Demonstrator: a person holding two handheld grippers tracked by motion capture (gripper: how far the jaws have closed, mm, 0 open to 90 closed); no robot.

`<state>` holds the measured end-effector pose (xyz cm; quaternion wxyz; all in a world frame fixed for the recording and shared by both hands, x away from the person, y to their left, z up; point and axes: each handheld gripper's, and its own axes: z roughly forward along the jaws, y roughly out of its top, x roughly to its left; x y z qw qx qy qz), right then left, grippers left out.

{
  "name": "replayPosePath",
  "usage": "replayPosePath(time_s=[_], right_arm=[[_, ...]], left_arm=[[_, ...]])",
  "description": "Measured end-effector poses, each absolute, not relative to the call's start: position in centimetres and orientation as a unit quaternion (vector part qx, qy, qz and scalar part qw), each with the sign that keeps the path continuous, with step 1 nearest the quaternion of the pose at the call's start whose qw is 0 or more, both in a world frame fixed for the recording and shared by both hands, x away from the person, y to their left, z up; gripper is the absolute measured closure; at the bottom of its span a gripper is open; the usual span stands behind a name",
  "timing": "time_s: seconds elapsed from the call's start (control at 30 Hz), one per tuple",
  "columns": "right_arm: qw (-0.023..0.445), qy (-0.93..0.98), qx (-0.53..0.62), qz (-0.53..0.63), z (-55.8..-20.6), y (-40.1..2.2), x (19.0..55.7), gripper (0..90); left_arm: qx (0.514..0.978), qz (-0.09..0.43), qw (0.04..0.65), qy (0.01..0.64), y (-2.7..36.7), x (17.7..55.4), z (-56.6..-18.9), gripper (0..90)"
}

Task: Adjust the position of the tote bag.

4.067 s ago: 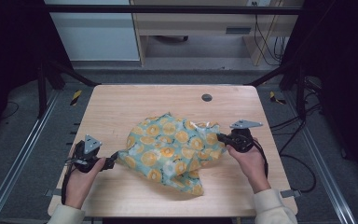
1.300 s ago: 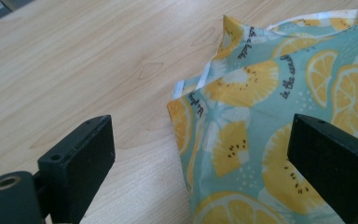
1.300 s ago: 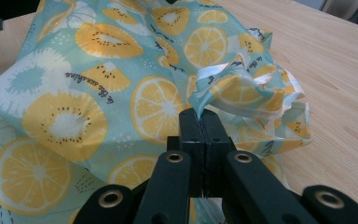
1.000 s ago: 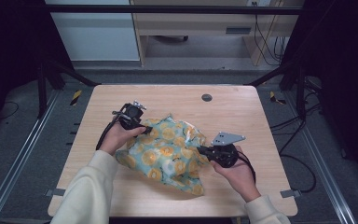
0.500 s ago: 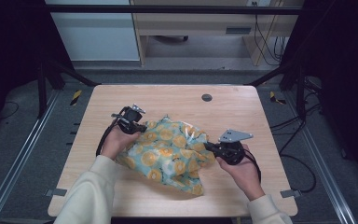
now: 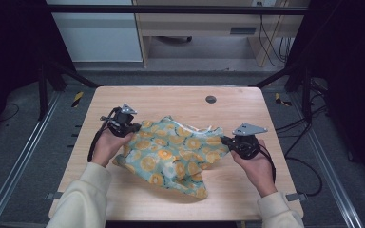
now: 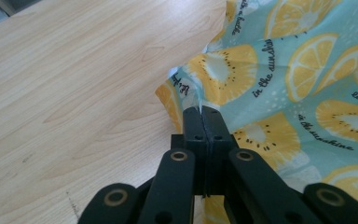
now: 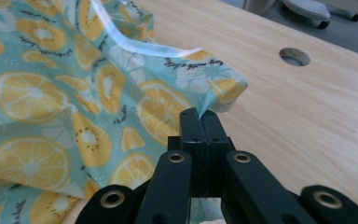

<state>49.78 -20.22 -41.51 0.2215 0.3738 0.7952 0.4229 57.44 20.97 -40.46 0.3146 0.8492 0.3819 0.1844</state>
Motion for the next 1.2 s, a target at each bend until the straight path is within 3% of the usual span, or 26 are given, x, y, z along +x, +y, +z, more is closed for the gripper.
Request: replayPosePath(time_s=[0.67, 1.2], right_arm=[[0.238, 0.778, 0.356, 0.459, -36.9, -20.2, 50.0, 90.0], [0.233, 0.766, 0.347, 0.489, -36.2, -19.9, 48.8, 90.0]], left_arm=[[0.805, 0.265, 0.385, 0.365, 23.4, 53.3, -36.5, 90.0], [0.796, 0.28, 0.403, 0.355, 24.4, 50.7, -36.5, 90.0]])
